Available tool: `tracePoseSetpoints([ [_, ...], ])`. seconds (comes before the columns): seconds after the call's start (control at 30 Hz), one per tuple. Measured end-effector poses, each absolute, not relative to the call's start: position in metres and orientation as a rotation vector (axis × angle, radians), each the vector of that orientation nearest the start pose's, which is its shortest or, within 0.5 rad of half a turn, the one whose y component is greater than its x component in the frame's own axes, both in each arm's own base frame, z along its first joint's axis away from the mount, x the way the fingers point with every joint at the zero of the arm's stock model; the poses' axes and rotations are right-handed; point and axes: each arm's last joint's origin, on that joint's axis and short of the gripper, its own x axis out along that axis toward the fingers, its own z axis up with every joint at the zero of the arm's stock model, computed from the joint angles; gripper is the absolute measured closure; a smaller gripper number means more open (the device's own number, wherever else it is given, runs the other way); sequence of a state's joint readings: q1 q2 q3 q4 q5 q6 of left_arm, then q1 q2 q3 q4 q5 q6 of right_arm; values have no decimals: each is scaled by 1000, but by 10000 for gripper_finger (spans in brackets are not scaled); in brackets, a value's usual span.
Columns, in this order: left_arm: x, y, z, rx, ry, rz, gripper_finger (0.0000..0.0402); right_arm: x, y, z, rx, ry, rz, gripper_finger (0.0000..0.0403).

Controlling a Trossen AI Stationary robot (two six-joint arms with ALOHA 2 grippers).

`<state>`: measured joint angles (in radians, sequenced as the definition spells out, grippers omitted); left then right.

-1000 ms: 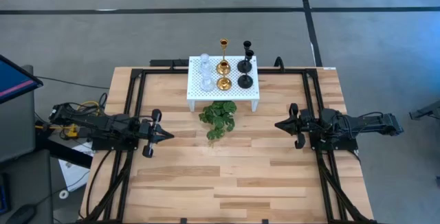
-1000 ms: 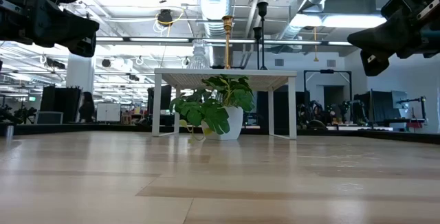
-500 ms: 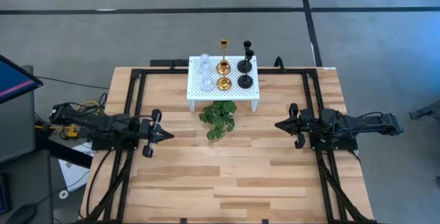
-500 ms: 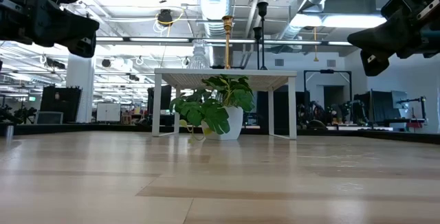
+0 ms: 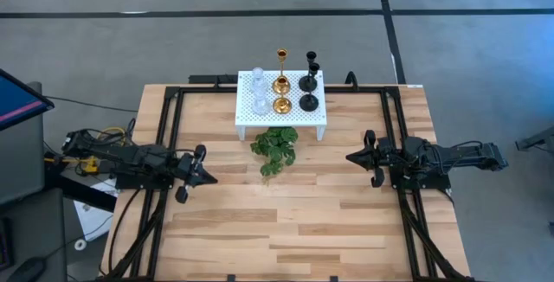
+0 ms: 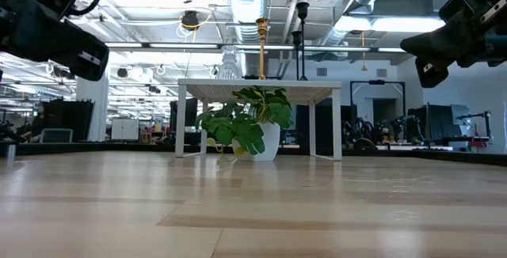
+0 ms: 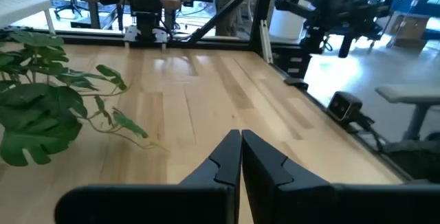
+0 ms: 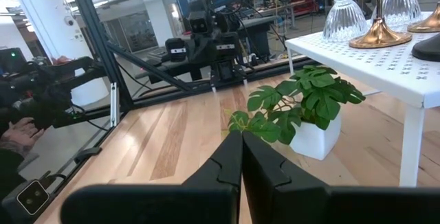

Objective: Pick & Place candle stick holders
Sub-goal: Return to Home Position

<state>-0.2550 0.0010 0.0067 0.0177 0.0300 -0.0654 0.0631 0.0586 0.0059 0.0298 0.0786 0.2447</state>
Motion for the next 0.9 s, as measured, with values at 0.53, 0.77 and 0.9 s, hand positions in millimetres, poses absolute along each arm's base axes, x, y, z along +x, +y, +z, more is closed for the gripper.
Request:
tracePoseSetpoints([
  [0.53, 94, -25, 168, -86, -14, -287, 389, 101, 4, 164, 243, 21, -18, 403],
  [0.77, 94, -25, 168, -87, -16, -287, 389, 101, 4, 164, 243, 21, -18, 403],
  [0.9, 93, -28, 168, -87, -15, -317, 389, 101, 4, 164, 243, 21, -18, 403],
])
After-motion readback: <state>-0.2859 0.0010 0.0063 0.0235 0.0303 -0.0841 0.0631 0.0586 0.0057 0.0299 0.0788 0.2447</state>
